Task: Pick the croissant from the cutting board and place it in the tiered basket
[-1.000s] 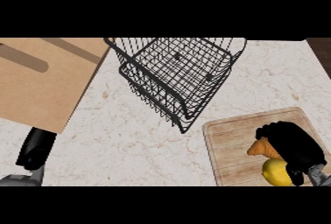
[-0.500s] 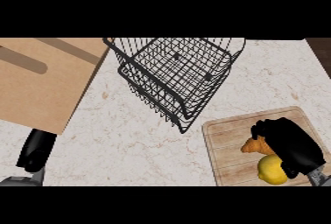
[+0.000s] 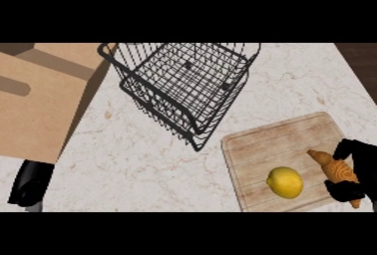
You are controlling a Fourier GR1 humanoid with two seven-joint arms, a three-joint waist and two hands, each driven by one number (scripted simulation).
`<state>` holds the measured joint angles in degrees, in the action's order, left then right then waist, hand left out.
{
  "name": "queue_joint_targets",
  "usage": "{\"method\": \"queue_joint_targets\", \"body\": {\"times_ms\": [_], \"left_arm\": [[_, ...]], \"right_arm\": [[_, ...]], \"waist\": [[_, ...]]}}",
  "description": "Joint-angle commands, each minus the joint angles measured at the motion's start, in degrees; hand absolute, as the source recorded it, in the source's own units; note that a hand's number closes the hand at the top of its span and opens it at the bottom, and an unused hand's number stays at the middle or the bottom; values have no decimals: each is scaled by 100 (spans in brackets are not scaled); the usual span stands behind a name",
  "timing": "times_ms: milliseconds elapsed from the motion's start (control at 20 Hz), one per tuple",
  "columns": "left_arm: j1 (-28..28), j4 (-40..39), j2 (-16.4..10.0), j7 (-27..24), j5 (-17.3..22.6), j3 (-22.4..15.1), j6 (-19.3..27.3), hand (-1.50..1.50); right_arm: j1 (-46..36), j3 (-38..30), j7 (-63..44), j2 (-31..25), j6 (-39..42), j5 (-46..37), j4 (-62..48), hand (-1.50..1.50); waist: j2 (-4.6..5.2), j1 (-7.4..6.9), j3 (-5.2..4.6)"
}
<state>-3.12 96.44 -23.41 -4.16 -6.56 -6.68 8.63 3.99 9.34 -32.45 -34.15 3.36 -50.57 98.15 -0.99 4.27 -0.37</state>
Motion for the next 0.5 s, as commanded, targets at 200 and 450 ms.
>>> {"method": "queue_joint_targets", "body": {"times_ms": [200,450], "left_arm": [[320,54,77,53,-83,-142,-105,0],[481,184,-3,168,-28,-124,-305,0]], "right_arm": [[752,-787,-1764,524,133,433,2648,150],[630,-1164,-2109,585,550,1208,4113,150]], "waist": [[23,-86,18],[53,-245,29]]}}
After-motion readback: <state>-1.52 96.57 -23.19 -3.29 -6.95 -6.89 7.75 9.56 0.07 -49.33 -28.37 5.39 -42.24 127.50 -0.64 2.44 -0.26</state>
